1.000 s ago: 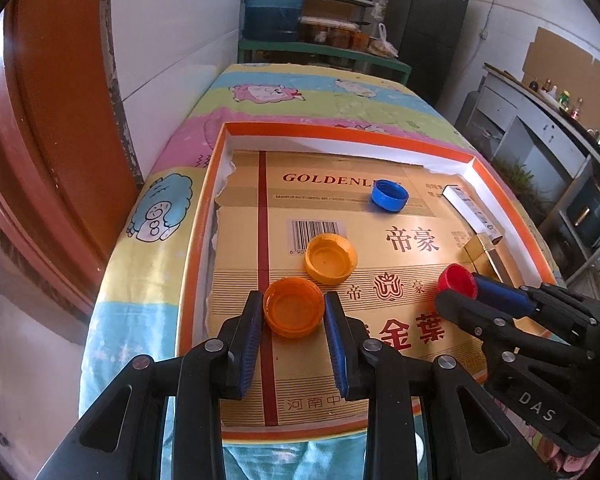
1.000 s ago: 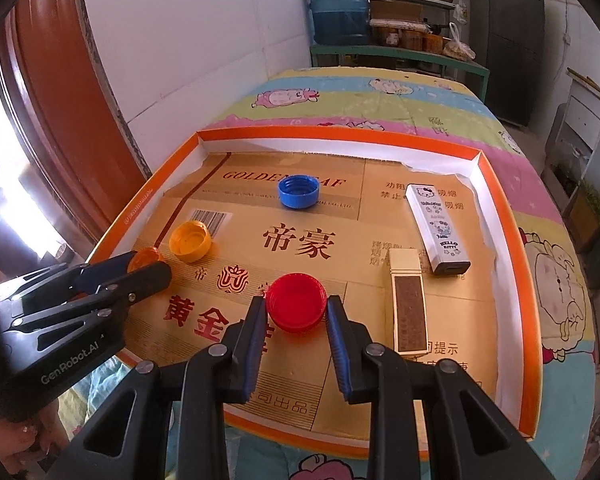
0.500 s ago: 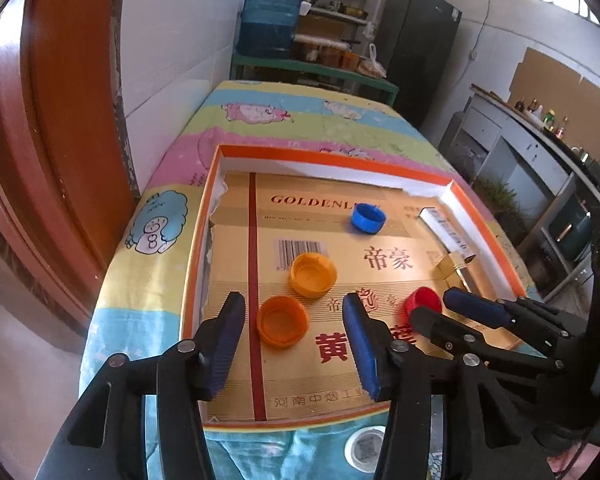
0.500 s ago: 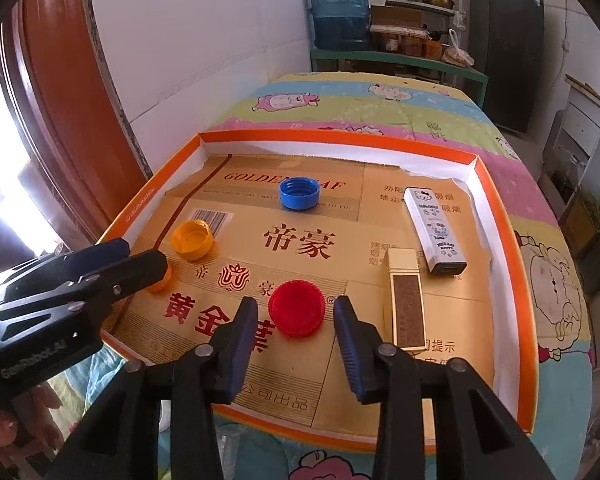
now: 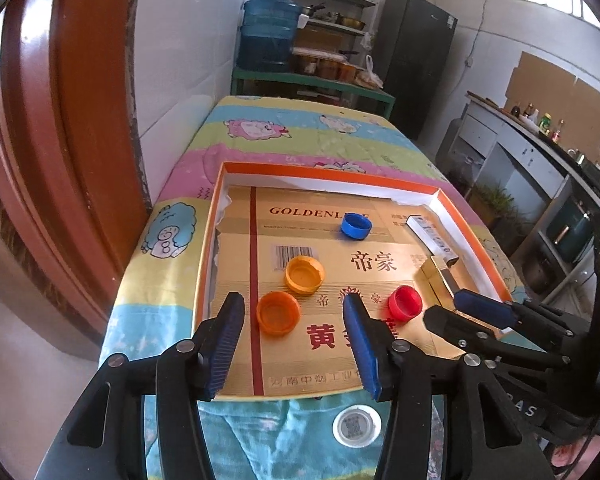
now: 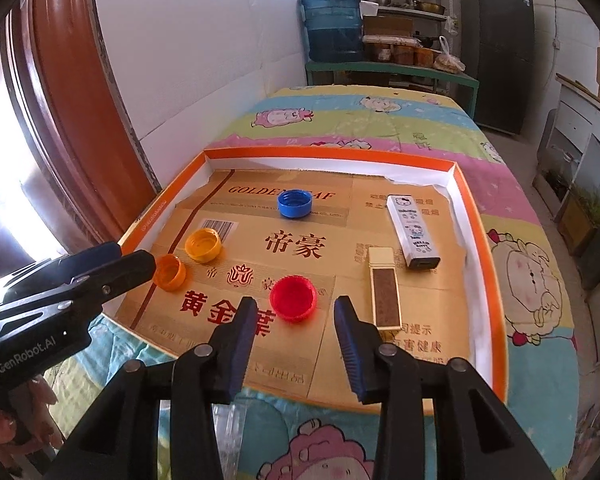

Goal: Organize rigid objects
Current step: 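Withdraw both open tools from the box toward the remaining items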

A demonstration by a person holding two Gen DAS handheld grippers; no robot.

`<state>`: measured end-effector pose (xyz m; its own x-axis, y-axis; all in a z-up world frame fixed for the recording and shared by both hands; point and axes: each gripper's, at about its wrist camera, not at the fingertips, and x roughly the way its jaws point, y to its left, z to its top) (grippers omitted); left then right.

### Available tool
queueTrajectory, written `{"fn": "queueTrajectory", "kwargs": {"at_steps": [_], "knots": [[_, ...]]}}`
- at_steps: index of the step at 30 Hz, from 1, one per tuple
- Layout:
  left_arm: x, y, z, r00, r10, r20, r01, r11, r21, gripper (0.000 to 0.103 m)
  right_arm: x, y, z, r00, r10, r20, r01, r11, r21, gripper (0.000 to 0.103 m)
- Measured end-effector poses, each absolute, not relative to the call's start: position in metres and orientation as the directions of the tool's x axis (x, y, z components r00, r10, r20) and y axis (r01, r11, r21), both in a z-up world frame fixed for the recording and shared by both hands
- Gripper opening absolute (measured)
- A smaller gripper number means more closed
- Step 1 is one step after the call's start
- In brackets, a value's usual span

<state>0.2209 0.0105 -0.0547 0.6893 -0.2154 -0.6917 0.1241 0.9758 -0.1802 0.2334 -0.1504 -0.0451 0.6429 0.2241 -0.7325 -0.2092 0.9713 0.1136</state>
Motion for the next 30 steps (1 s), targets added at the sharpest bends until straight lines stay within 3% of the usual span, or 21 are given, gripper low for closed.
{"fn": "queueTrajectory", "kwargs": {"at_steps": [3,23,30], "knots": [[0.218,0.012,-0.052,0.692,-0.219,-0.688,0.125,0.975,-0.185,0.061,0.226,-0.153,-0.041,0.646,0.228,-0.728,-0.207,0.971,0.121,0.04],[0.196,0.007,-0.041,0.708,-0.198,-0.678,0.134,0.98,-0.146,0.061,0.202,-0.159,-0.029,0.66,0.231,-0.715,-0.196,0.972,0.133,0.04],[0.193,0.013,-0.041,0.712,-0.183,-0.678,0.113,0.983,-0.147,0.066,0.199,-0.16,-0.029,0.66,0.232,-0.715,-0.196,0.971,0.135,0.04]]}}
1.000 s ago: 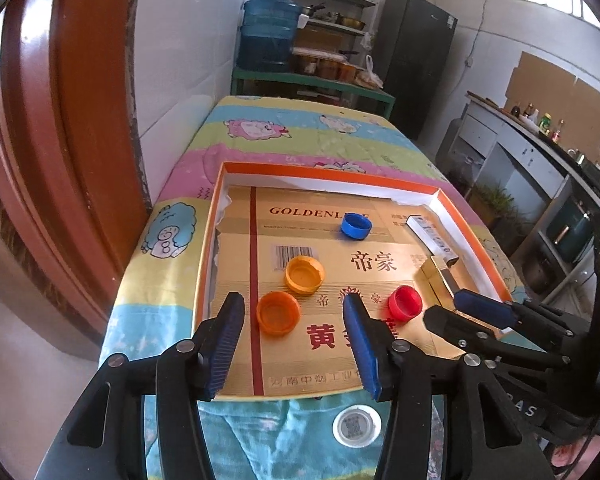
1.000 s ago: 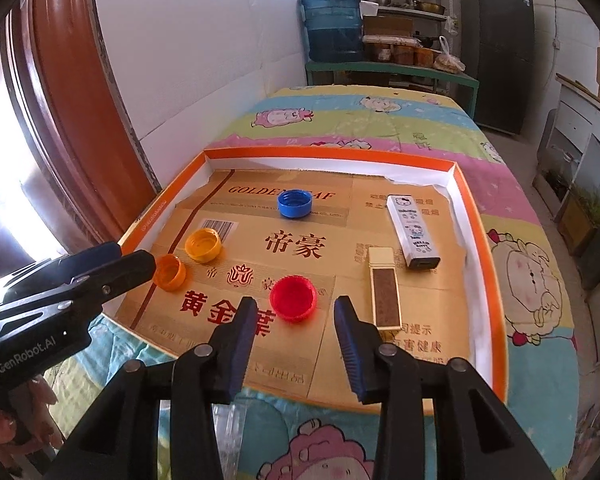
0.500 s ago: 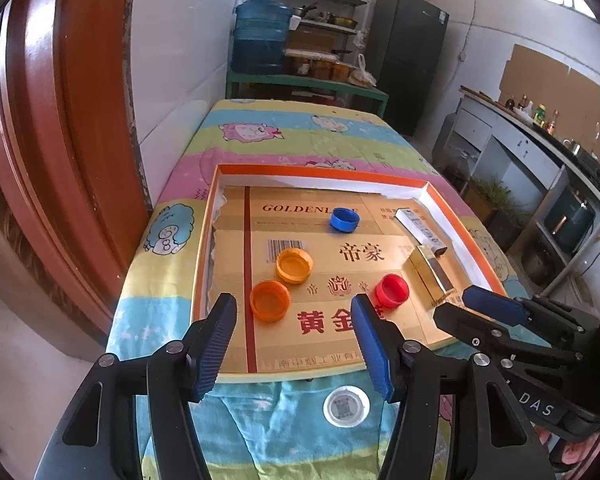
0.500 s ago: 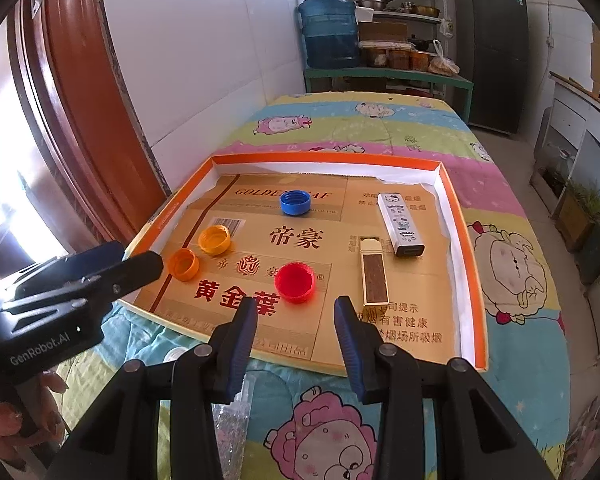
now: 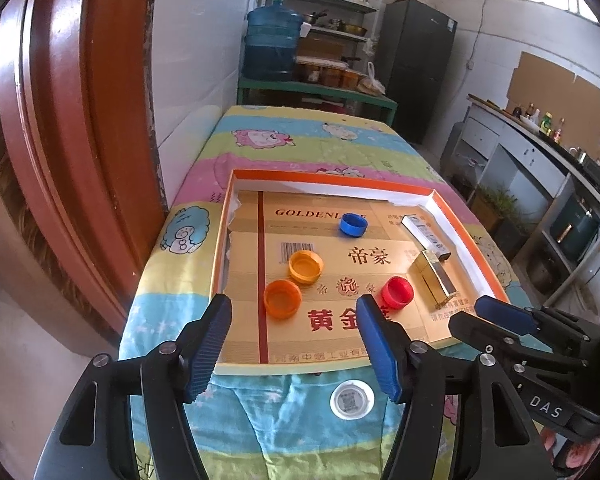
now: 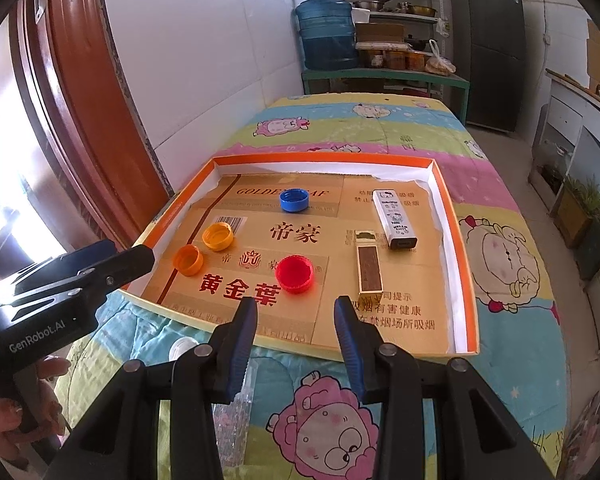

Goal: Organize rigid objects
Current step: 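Withdraw both open tools from the box toward the remaining items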

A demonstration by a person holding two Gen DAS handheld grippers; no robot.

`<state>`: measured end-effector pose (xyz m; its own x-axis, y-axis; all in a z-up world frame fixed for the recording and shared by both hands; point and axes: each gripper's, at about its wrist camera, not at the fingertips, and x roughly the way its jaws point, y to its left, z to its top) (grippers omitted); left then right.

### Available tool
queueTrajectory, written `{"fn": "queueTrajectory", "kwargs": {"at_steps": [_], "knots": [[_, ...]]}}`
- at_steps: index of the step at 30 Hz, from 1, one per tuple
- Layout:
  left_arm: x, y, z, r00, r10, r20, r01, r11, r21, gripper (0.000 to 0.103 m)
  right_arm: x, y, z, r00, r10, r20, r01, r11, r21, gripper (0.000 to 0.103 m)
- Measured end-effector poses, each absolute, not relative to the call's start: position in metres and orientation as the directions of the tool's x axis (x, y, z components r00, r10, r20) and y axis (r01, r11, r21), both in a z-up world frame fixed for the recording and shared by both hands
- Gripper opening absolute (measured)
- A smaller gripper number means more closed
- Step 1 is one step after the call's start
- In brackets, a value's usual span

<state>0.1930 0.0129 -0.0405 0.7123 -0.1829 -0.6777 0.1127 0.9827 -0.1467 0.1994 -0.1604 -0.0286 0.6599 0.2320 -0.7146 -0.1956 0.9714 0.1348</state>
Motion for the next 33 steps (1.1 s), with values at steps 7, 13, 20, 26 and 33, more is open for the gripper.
{"fn": "queueTrajectory", "kwargs": {"at_steps": [7,13,20,26,33], "knots": [[0.186,0.01,-0.041,0.71,-0.18,-0.681,0.119,0.983,-0.136,0.066,0.191,-0.16,-0.03,0.656,0.232,-0.718,-0.198,0.971,0.133,0.04],[0.18,0.009,-0.039,0.715,-0.179,-0.676,0.125,0.984,-0.128,0.066,0.186,-0.161,-0.027,0.658,0.23,-0.717,-0.192,0.972,0.135,0.04],[0.174,0.01,-0.037,0.717,-0.182,-0.673,0.129,0.983,-0.128,0.066,0.179,-0.159,-0.026,0.657,0.23,-0.718,-0.196,0.972,0.133,0.04],[0.166,0.012,-0.035,0.719,-0.187,-0.67,0.131,0.982,-0.133,0.066,0.173,-0.158,-0.025,0.658,0.231,-0.716,-0.199,0.971,0.13,0.04],[0.158,0.015,-0.033,0.72,-0.195,-0.666,0.132,0.981,-0.144,0.066,0.165,-0.156,-0.022,0.661,0.23,-0.714,-0.202,0.971,0.125,0.04]]}}
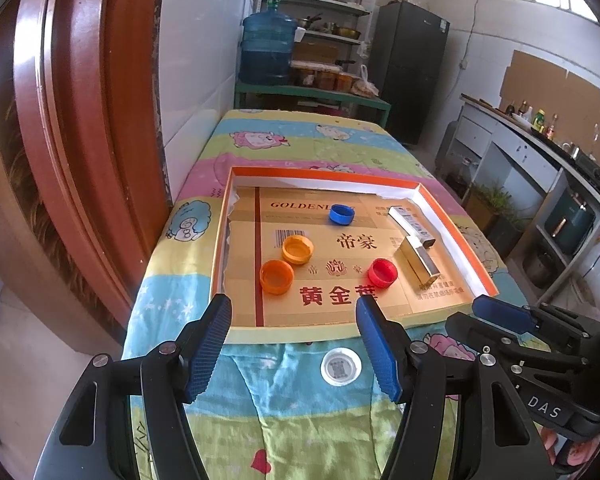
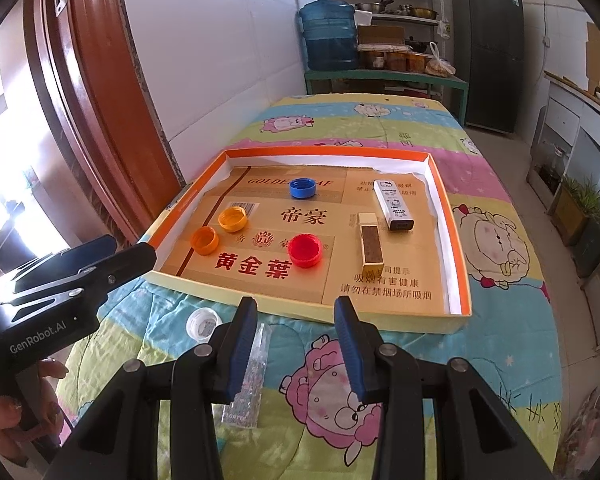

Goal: Organize rigid objects
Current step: 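Withdraw both open tools from the box toward the remaining items, then grasp the blue lighter with the left tool while the right tool grasps the black cap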

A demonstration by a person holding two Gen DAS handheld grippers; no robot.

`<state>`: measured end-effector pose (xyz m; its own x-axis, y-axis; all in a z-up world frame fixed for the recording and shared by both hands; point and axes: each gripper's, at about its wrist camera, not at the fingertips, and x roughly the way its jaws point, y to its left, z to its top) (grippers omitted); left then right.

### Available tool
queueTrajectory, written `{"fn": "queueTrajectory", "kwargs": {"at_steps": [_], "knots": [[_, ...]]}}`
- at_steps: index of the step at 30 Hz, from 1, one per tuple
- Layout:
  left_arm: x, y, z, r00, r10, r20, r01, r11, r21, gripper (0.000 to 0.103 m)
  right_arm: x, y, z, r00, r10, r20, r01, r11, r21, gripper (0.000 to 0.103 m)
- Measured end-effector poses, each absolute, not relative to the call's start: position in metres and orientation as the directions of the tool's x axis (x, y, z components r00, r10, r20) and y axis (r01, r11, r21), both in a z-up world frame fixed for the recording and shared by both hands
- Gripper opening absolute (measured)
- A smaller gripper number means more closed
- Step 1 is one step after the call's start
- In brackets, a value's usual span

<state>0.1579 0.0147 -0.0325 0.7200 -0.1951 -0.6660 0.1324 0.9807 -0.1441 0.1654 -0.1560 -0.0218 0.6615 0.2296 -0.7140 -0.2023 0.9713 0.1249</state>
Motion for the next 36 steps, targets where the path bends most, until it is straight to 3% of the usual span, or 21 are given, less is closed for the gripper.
{"fn": "queueTrajectory", "kwargs": {"at_steps": [36], "knots": [[0.075,0.025,-0.047,0.684,-0.298,-0.666,0.169,0.953,-0.253,0.066,0.038,-0.144,-0.06,0.56,0.332,-0.759,-0.357,0.923,0.14,0.04]]}}
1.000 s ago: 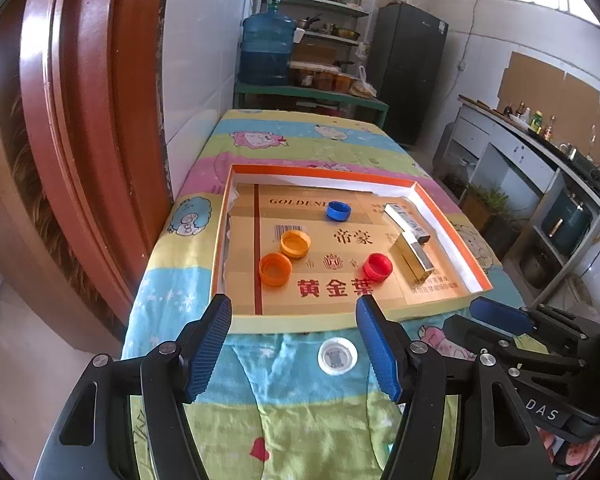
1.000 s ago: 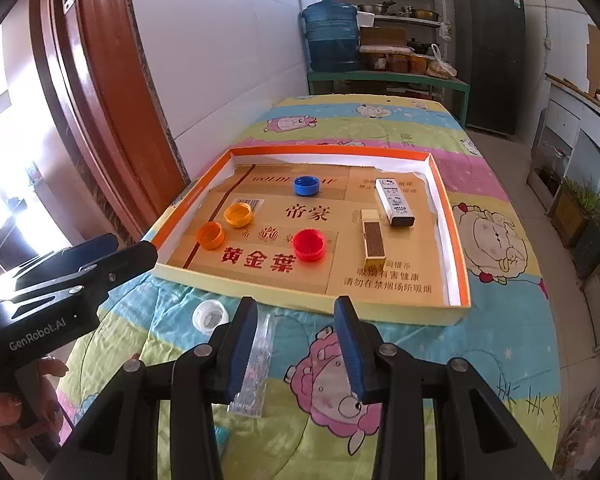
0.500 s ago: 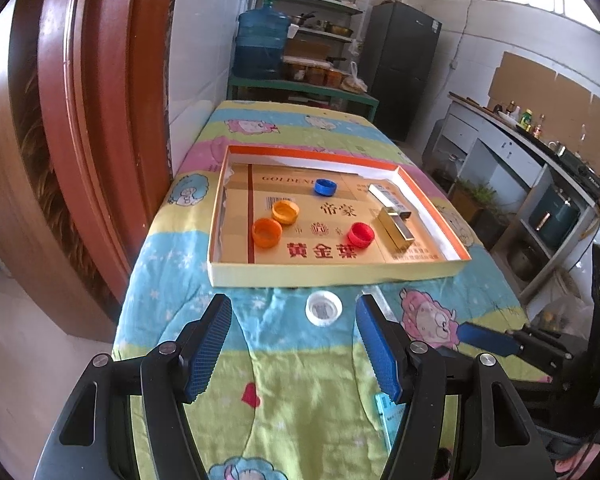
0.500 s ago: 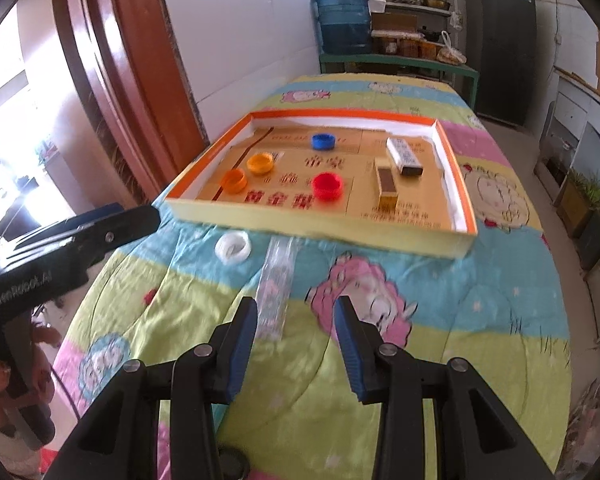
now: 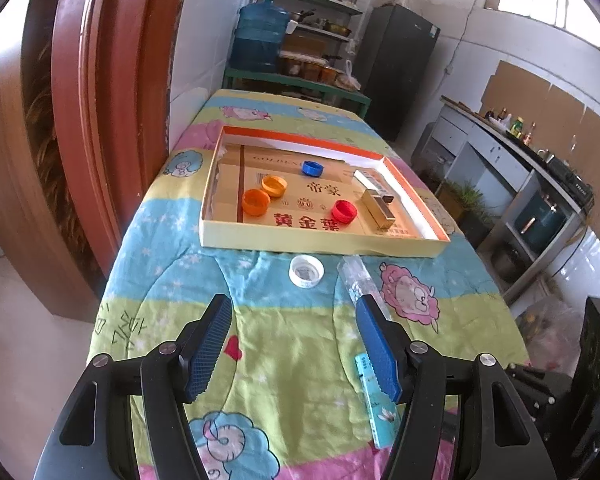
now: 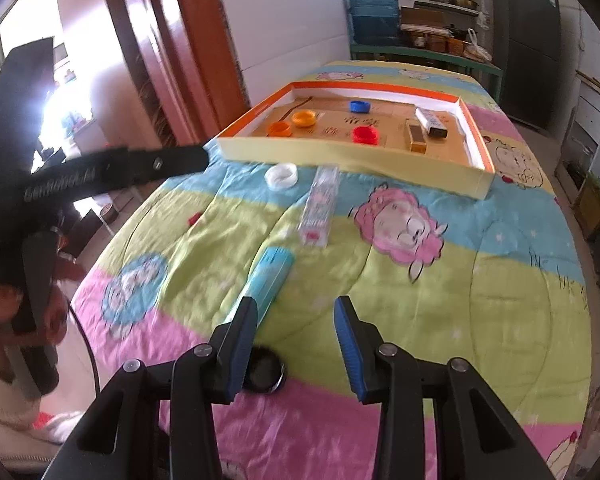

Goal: Organize rigid objects
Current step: 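Grasp the blue lighter with the left tool while the right tool grasps the black cap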

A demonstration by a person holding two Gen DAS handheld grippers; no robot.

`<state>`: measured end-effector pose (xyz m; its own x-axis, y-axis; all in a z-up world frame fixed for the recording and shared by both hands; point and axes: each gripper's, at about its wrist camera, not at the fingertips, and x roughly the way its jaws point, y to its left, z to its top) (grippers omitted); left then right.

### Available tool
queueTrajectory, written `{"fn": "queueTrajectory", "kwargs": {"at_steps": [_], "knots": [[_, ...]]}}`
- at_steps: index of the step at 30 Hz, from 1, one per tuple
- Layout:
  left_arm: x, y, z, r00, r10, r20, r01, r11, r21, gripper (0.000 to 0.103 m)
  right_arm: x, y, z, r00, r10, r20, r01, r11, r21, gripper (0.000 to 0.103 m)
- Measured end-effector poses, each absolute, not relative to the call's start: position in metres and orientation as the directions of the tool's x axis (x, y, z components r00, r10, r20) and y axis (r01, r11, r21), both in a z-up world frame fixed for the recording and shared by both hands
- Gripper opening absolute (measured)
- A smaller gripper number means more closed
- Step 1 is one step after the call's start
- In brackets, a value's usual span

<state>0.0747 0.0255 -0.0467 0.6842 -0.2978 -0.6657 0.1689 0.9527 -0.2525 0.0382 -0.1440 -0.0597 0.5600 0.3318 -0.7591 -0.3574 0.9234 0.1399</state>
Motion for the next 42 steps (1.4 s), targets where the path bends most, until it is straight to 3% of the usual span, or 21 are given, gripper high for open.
{"fn": "queueTrajectory", "kwargs": {"at_steps": [12,21,24,26,42], "knots": [[0.055,0.015,-0.052,0.678,-0.296,-0.673,0.189,0.955,-0.229,0.066,0.004,-0.127,-0.074,0.559,0.316,-0.767,-0.45,0.892,0.039,0.04],[0.054,0.008,-0.063,0.652,-0.307,-0.693,0.2,0.952,-0.233,0.066,0.014,-0.129,-0.079,0.547,0.319,-0.774,-0.441,0.896,0.058,0.04],[0.053,-0.001,-0.067,0.636,-0.321,-0.702,0.223,0.947,-0.231,0.066,0.016,-0.129,-0.079,0.555,0.306,-0.773,-0.434,0.9,0.045,0.03],[0.053,-0.008,-0.069,0.626,-0.329,-0.707,0.236,0.944,-0.23,0.066,0.016,-0.13,-0.079,0.548,0.312,-0.776,-0.44,0.896,0.05,0.03],[0.043,-0.061,-0.104,0.586,-0.268,-0.765,0.236,0.959,-0.155,0.066,0.007,-0.179,-0.068,0.616,0.261,-0.743,-0.314,0.947,0.073,0.03]]}}
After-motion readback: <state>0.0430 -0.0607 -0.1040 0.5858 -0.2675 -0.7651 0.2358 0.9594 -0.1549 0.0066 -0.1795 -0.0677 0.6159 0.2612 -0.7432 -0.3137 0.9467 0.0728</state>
